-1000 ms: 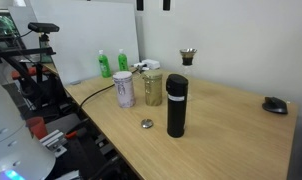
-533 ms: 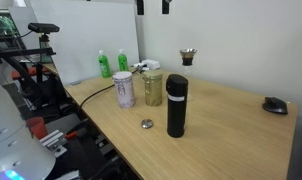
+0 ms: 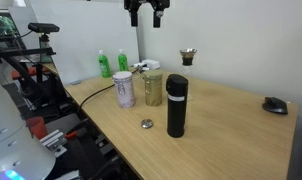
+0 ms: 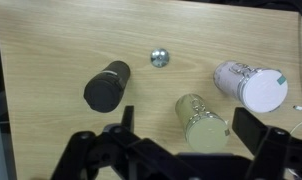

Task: Put the lid on the flusk.

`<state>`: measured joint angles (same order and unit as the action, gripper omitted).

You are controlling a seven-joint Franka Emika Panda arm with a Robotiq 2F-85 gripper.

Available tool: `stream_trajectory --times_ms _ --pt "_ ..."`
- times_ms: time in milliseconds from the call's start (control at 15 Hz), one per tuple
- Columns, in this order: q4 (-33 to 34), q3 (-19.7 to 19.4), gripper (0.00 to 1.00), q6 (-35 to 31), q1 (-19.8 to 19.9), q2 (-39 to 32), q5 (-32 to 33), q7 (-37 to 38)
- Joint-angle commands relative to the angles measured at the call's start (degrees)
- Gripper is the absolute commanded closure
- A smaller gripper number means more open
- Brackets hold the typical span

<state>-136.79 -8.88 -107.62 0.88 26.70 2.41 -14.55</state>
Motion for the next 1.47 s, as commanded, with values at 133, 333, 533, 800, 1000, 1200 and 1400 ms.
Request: stream_trajectory --times_ms 133,333,533,800,1000,1200,1400 --pt "-9.31 1.06 0.0 -4.89 1.27 5.5 -2.24 4.61" --pt "-8.86 1.0 0.0 -3.73 0.86 4.57 -2.43 4.33" --pt "-10.4 0.86 0.0 -5.04 0.88 6.28 -3.21 4.49" --pt "-11.11 1.15 0.0 -5.69 1.13 5.88 -3.04 5.38" --pt "-16.12 2.4 0.0 -9.83 1.91 5.29 -2.29 9.41" --pt "-21.82 3.27 0.0 -17.81 2.2 3.62 -2.94 14.05" --pt "-23.06 4.39 0.0 -24.75 2.43 -1.8 -3.09 19.14"
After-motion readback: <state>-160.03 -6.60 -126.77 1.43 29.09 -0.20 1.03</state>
